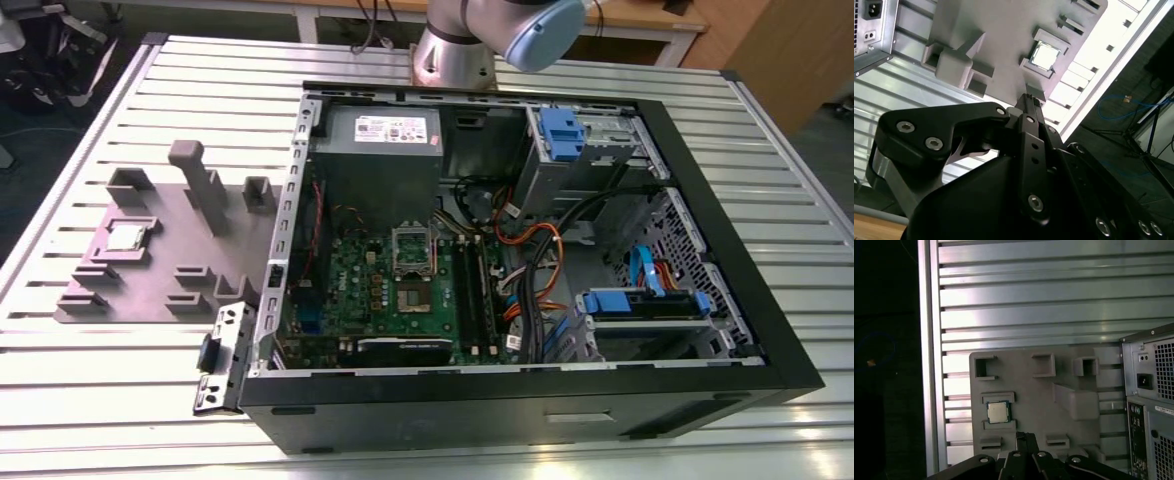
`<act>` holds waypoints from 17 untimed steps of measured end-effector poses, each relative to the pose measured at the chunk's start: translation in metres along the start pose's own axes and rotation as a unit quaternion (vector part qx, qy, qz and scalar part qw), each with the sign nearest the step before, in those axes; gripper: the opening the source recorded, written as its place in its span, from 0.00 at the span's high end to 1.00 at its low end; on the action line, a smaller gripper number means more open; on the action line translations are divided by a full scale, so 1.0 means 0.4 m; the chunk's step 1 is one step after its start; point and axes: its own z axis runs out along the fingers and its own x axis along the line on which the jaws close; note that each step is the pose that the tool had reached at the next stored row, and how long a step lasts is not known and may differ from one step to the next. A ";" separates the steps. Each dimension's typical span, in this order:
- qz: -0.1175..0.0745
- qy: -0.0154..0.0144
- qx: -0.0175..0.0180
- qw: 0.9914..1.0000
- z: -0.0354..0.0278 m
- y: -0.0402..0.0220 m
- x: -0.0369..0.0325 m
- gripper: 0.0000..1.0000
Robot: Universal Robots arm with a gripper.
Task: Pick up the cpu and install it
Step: 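Pick up the cpu and move it towards the insertion slot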
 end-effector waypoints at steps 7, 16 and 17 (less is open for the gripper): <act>0.000 0.000 0.000 1.000 0.002 0.000 0.005 0.89; 0.000 0.002 0.000 1.000 0.039 -0.005 0.040 0.89; 0.000 0.002 0.000 1.000 0.043 -0.005 0.047 0.89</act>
